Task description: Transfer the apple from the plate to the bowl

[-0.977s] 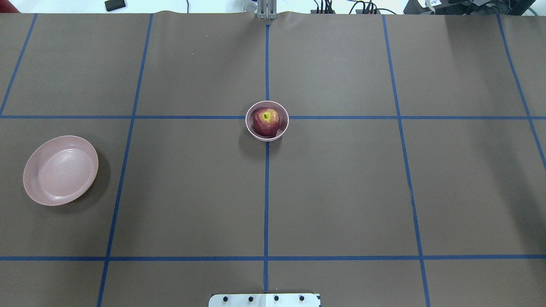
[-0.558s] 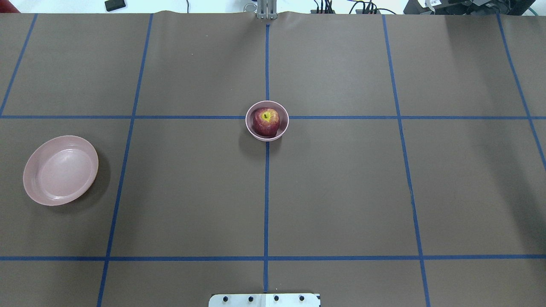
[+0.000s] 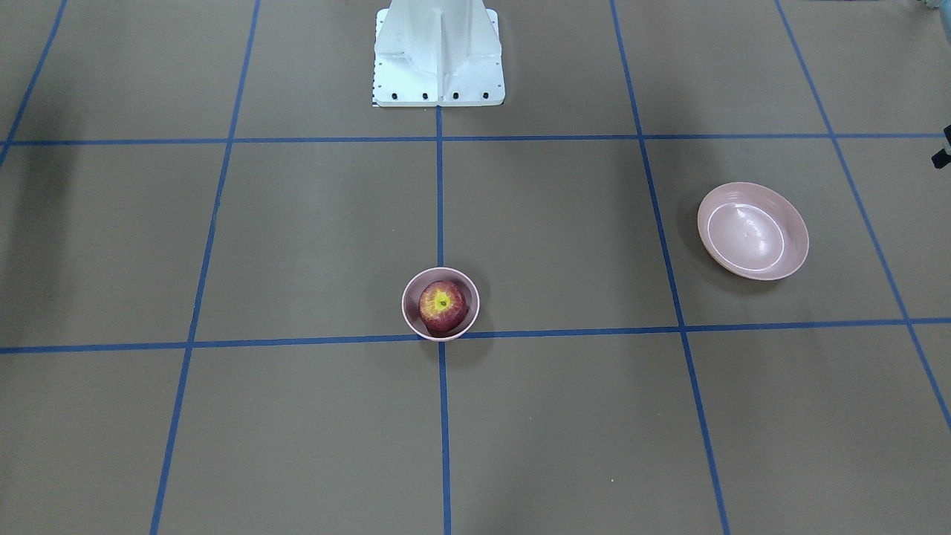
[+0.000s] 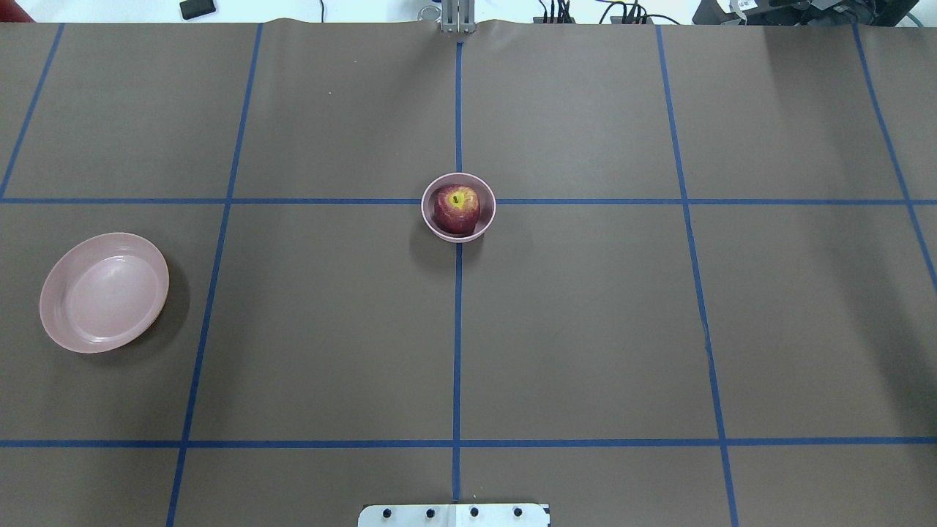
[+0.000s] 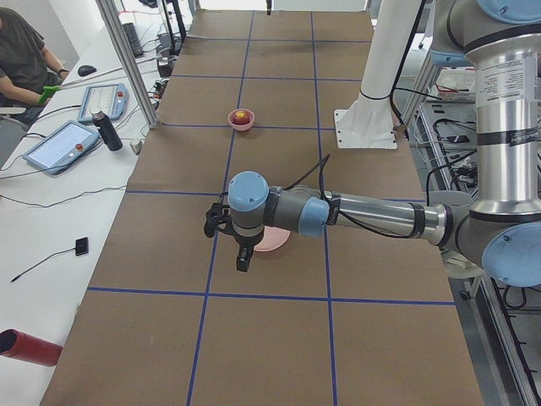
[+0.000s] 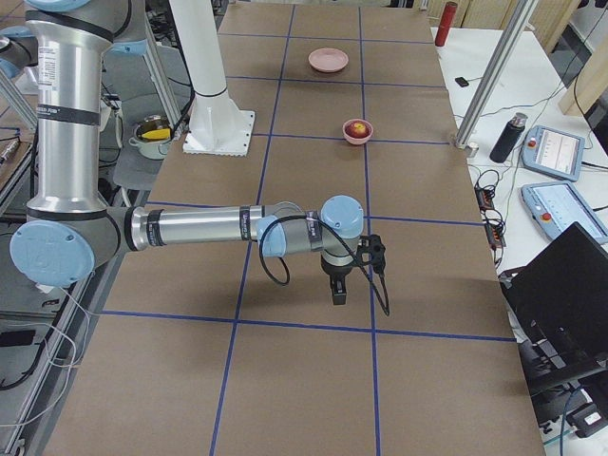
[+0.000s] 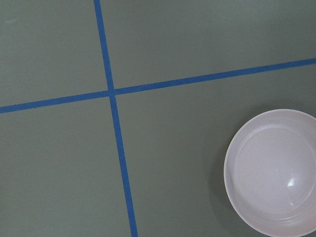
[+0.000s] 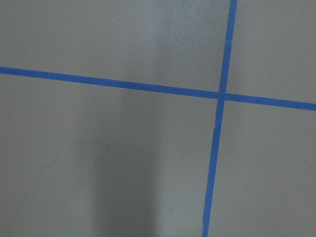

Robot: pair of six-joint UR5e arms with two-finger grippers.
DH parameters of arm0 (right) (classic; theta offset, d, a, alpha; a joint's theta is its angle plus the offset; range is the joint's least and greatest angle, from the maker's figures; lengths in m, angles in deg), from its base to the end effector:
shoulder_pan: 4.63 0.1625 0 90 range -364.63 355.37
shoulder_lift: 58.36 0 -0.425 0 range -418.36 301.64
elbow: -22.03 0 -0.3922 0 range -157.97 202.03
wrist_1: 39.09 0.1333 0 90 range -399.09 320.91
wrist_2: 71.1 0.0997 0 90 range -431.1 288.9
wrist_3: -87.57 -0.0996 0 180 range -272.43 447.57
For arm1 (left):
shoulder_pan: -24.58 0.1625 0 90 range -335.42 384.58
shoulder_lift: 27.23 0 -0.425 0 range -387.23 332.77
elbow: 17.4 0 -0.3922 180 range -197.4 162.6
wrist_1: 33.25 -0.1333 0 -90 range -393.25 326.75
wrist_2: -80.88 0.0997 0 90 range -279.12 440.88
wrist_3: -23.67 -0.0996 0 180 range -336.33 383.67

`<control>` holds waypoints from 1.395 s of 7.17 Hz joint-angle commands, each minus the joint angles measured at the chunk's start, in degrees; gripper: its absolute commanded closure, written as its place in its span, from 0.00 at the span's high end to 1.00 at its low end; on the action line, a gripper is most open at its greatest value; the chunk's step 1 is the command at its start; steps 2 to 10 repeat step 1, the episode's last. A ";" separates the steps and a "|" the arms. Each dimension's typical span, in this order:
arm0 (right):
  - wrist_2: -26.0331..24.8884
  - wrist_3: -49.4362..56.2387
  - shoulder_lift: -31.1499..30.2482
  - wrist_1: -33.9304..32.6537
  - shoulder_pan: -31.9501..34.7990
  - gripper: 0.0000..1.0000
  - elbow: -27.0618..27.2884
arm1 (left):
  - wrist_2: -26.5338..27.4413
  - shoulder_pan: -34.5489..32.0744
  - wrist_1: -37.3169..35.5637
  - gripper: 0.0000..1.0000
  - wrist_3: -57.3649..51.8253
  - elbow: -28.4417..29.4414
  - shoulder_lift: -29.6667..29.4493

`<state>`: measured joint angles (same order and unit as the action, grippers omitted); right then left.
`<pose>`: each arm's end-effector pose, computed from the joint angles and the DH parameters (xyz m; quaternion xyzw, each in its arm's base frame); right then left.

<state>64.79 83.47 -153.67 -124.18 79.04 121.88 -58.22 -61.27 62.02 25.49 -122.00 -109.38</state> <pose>0.0105 -0.4654 0.6066 0.0402 -0.3938 -0.0500 0.9170 -0.0258 -0.4456 0.5804 0.0736 0.4176 0.0619 0.9035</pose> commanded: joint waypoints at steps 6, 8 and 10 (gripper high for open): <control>-0.10 0.32 -0.05 0.01 0.00 1.00 0.07 | -0.03 0.06 0.01 0.98 -0.06 0.01 -0.03; -0.10 0.32 -0.05 0.01 0.00 1.00 0.07 | -0.03 0.06 0.01 0.98 -0.06 0.01 -0.03; -0.10 0.32 -0.05 0.01 0.00 1.00 0.07 | -0.03 0.06 0.01 0.98 -0.06 0.01 -0.03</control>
